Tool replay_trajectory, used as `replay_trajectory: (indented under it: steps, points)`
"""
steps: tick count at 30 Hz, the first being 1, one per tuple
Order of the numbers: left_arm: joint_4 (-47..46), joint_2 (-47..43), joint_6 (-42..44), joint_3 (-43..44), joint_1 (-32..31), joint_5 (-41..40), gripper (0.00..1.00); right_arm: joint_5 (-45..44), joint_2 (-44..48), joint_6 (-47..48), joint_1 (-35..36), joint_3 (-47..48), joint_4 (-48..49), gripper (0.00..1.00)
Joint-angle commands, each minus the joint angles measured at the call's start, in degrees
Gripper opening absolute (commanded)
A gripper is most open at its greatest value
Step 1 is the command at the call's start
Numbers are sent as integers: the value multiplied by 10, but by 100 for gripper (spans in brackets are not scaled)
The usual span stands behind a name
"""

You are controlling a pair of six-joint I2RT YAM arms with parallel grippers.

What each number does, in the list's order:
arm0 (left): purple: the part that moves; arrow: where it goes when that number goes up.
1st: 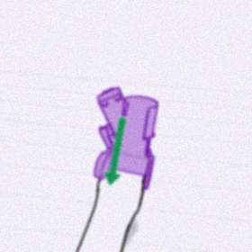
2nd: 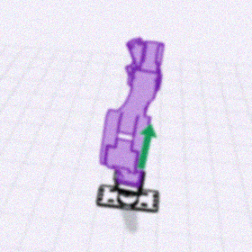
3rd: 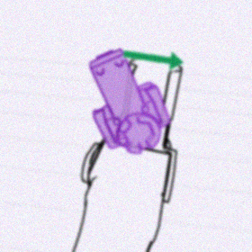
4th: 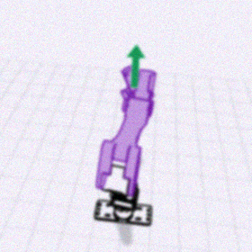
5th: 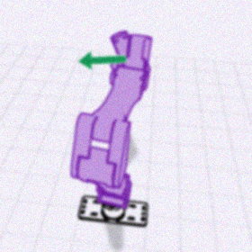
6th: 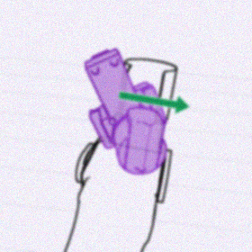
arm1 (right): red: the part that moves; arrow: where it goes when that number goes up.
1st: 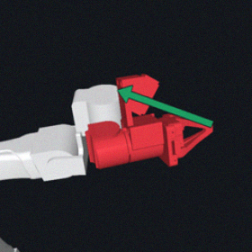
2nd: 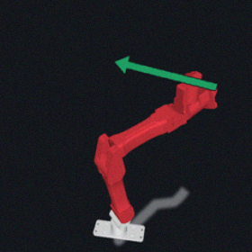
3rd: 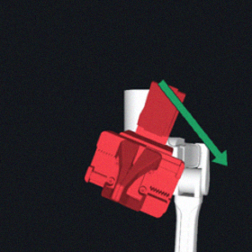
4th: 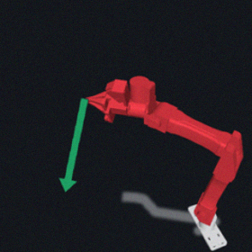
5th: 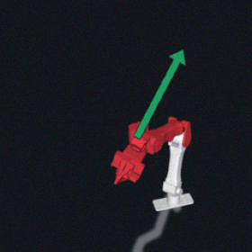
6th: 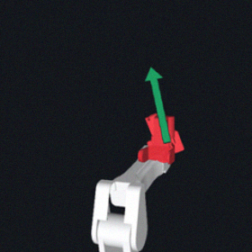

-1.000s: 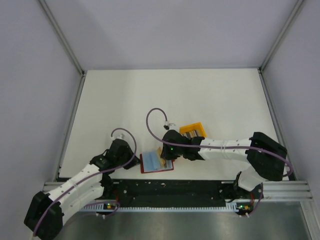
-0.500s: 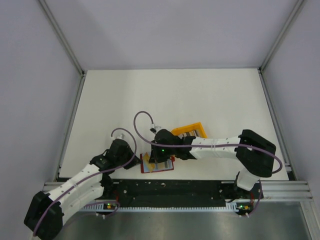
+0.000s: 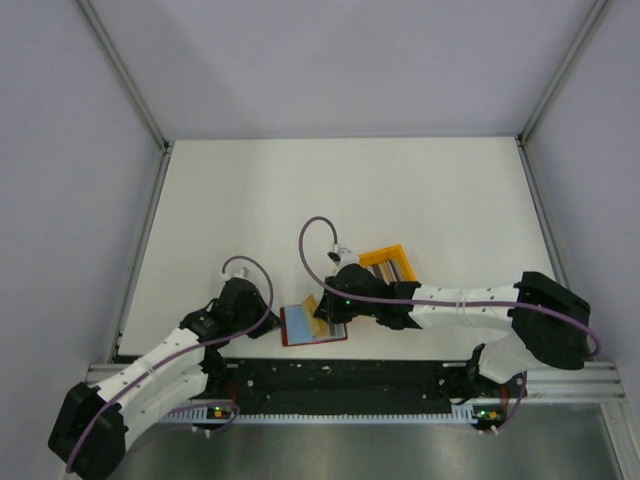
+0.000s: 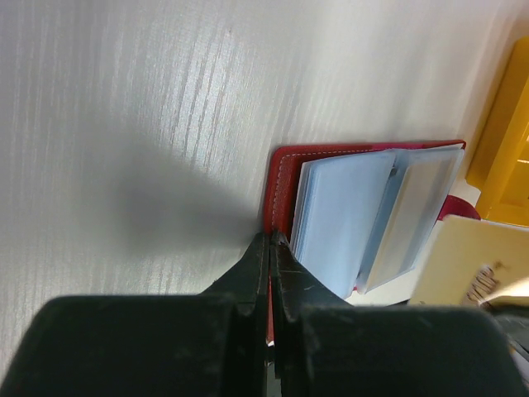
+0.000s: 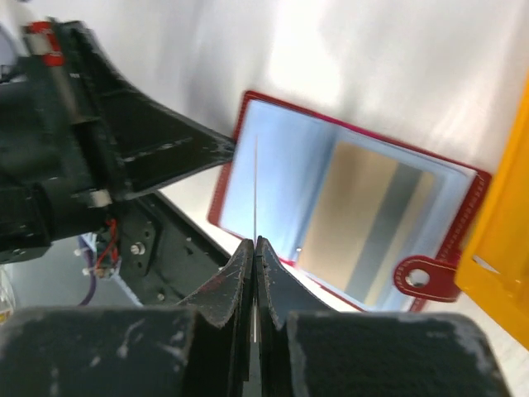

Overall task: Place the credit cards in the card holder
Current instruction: Insert the credit card into the card holder.

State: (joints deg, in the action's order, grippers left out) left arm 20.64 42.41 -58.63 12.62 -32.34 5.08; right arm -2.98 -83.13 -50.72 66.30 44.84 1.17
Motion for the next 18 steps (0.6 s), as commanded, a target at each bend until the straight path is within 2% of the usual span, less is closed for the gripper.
replay_trajectory:
  steps: [1, 11, 18]
  points:
    - [-8, -1, -2, -8, -1, -9, 0, -19, -13, -37, -7, -24, 37, 0]
    - [-6, -1, -1, -7, -1, -9, 0, -20, -41, -70, -22, -73, 103, 0]
    - [-9, -1, -3, -8, -1, -7, 0, 17, -64, -98, -33, -109, 181, 0]
